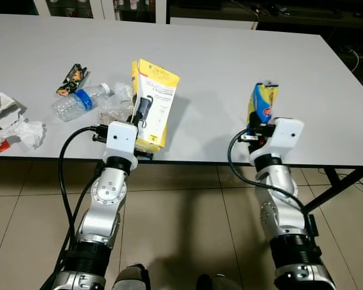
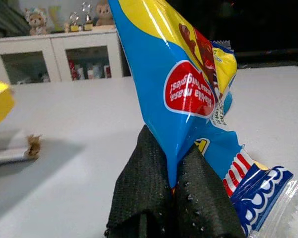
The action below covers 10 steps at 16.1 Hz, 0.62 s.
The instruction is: Picking trash to rubbish bin
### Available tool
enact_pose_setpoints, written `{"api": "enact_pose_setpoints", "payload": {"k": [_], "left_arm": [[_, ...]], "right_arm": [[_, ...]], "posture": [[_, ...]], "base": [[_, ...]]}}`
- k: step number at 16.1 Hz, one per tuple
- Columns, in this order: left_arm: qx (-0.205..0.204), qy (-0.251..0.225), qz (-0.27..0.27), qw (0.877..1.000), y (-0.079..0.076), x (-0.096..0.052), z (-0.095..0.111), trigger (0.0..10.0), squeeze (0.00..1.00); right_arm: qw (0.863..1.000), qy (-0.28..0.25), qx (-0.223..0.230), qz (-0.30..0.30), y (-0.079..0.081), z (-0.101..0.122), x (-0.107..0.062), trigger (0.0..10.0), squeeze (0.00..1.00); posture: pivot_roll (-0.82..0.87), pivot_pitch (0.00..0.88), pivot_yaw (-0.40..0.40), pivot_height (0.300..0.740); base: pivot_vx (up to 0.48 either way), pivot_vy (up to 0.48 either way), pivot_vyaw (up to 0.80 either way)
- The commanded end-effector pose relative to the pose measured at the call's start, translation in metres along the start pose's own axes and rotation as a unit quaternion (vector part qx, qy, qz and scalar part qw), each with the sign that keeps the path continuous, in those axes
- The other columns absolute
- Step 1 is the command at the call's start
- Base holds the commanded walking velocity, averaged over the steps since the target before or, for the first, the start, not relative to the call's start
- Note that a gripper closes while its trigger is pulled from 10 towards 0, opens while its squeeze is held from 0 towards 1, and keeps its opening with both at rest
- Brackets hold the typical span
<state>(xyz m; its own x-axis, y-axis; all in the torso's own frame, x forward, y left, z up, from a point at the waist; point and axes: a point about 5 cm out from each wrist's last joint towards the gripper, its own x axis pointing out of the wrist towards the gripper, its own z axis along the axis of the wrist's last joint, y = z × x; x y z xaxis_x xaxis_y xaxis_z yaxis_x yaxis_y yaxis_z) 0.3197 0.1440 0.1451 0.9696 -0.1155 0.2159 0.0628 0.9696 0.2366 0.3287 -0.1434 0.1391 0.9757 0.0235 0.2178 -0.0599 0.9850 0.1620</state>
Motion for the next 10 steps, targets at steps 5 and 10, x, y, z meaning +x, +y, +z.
{"api": "enact_pose_setpoints", "payload": {"k": [5, 10], "left_arm": [[0.005, -0.006, -0.012, 1.0, -0.0069, -0.0017, 0.0033, 10.0, 0.0], [0.004, -0.007, -0.012, 1.0, -0.0077, -0.0026, 0.0033, 10.0, 0.0]], "right_arm": [[1.0, 0.01, 0.0, -0.005, -0.0007, -0.0017, -0.0039, 10.0, 0.0], [1.0, 0.017, 0.001, -0.002, 0.0008, -0.0044, -0.0054, 10.0, 0.0]], "posture": [[0.02, 0.107, -0.043, 0.74], [0.02, 0.093, -0.05, 0.74]], "base": [[0.0, 0.0, 0.0], [0.0, 0.0, 0.0]]}}
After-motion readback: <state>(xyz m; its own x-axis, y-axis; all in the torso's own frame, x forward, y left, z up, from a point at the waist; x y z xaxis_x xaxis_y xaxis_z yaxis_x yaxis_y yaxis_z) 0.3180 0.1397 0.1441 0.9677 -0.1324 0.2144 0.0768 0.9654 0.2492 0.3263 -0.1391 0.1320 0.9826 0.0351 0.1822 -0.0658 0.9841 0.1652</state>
